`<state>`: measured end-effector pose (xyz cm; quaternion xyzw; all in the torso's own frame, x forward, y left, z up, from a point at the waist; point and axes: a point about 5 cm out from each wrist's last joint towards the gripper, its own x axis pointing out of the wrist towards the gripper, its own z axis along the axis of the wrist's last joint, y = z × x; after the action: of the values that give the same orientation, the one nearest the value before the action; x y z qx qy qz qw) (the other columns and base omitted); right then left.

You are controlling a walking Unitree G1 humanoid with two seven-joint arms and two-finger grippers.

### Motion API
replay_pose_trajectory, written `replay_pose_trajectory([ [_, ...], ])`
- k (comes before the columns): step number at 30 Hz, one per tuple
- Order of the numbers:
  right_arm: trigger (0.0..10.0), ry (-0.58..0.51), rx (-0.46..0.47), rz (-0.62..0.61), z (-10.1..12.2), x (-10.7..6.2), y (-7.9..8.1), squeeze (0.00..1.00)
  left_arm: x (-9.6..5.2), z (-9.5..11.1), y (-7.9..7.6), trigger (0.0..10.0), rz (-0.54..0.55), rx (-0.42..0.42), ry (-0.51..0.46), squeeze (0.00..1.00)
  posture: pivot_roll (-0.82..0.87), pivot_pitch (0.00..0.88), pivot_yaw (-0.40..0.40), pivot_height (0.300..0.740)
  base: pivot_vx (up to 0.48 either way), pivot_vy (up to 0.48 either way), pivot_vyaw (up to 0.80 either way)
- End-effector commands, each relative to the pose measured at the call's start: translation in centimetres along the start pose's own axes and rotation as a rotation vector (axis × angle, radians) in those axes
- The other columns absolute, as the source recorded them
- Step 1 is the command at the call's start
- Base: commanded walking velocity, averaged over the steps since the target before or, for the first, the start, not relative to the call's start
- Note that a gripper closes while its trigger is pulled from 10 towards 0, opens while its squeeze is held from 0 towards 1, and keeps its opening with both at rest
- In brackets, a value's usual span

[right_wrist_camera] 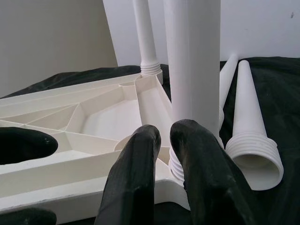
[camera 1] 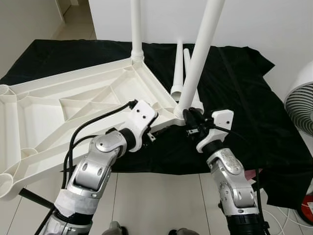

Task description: Building children table

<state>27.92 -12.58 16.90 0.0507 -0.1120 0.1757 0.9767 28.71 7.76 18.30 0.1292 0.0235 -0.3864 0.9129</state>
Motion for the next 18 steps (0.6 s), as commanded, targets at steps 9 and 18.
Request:
replay_pose_trajectory([
  [9,10.0,0.005,-0.017,0.025,0.03,0.05,0.26,0.0,-0.01,-0.29,1.47,10.0,0.176,0.036,0.027,0.0,-0.09,0.083,0.019,0.74,0.0,0.0,0.0],
  [18,10.0,-0.003,-0.012,0.031,0.17,0.15,0.5,0.0,-0.04,-1.21,1.96,10.0,0.2,0.043,0.096,0.0,-0.07,0.084,0.025,0.74,0.0,0.0,0.0],
])
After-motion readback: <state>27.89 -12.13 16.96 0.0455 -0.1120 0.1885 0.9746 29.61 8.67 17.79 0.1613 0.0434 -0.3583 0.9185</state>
